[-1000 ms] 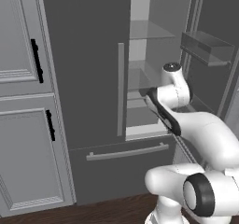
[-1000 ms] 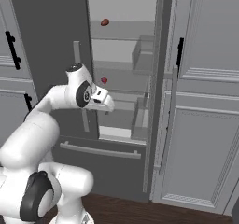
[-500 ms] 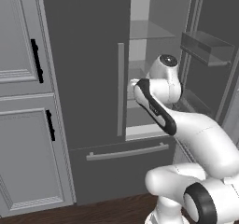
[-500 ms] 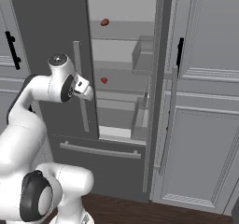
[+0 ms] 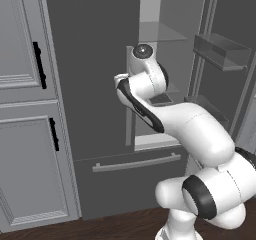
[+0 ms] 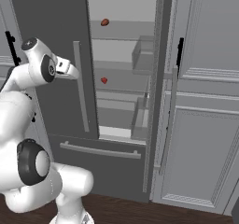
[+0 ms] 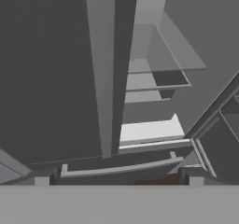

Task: Take the strawberry from the fridge and place it on top of the pancake, located on the dining counter.

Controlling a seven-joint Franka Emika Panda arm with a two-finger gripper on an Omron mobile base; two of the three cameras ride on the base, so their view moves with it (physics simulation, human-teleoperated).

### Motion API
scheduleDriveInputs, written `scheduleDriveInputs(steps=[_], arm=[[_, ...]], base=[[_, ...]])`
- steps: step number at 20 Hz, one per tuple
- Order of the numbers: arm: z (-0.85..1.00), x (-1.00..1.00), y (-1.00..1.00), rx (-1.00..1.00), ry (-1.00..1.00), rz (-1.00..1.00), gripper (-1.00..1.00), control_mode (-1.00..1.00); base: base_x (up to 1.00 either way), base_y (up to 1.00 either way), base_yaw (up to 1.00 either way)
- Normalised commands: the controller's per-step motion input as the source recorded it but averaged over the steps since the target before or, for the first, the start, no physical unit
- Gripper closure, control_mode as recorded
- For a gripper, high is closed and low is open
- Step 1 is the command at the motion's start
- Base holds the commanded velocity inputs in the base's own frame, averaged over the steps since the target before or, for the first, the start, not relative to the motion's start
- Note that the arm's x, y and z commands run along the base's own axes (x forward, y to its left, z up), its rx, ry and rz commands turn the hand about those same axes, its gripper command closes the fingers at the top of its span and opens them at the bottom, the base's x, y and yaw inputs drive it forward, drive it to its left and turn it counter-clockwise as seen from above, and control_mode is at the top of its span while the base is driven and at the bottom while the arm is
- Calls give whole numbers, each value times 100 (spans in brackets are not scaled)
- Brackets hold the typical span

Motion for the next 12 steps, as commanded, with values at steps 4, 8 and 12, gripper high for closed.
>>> scheduleDriveInputs(steps=[4, 8, 12], arm=[[-8, 67, -1, 1, -11, 0, -100, -100], [-6, 76, 0, 0, -6, 5, -100, -100], [-14, 69, 0, 0, -1, 9, -100, -100]], base=[[0, 0, 0], [0, 0, 0], [0, 0, 0]])
